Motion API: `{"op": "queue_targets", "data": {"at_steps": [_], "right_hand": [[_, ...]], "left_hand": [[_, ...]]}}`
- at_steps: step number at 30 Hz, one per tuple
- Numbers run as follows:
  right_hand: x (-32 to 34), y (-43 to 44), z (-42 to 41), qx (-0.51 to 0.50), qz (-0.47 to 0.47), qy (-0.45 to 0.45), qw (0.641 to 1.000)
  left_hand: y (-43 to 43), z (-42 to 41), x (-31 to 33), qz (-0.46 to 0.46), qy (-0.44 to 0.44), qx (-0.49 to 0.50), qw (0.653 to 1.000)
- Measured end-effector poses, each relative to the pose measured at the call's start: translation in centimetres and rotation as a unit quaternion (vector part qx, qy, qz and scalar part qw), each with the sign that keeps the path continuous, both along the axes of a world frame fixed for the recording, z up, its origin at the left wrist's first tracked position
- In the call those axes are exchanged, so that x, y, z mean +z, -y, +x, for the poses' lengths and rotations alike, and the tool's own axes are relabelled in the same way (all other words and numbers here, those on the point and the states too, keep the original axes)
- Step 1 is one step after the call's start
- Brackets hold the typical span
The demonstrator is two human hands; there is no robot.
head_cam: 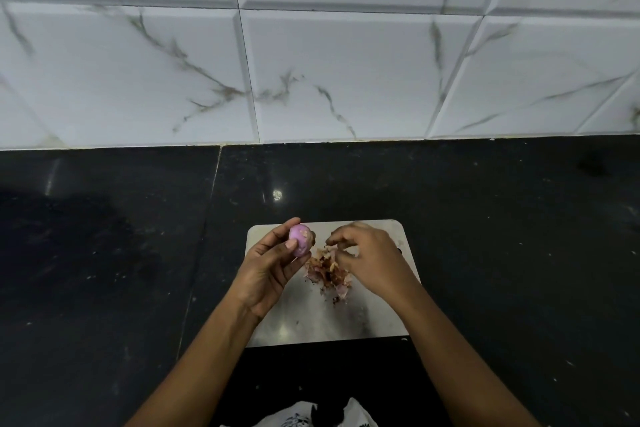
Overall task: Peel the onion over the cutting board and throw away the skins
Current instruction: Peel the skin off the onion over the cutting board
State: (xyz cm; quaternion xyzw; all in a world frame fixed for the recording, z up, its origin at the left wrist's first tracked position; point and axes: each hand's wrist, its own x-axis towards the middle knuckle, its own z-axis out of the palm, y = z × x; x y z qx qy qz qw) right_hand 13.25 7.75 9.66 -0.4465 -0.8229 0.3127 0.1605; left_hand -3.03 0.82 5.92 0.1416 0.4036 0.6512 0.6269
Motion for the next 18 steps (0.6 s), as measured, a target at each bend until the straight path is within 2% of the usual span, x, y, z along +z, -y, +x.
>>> {"op": "queue_targets", "data": {"at_steps": [2, 4, 7, 18], "right_hand": [[0.4, 0.2, -0.2, -0.020, 0.025, -0.067, 0.997], [0.9, 0.5, -0.7, -0.003, 0.034, -0.094, 0.995], [1.0, 0.5, -1.3, 0.041, 0.057, -0.093, 0.993], [2.2, -0.4, -1.6, 0.073, 0.123, -0.049, 0.988]], "left_hand": [[0.0, 0.1, 0.1, -0.002, -0.009, 0.000, 1.000], [0.0, 0.2, 0.2, -0.002, -0.016, -0.003, 1.000], [0.0, 0.4, 0.6, 0.001, -0.031, -0.010, 0.999], [-0.2, 0.5, 1.0, -0.019, -0.048, -0.018, 0.999]]}}
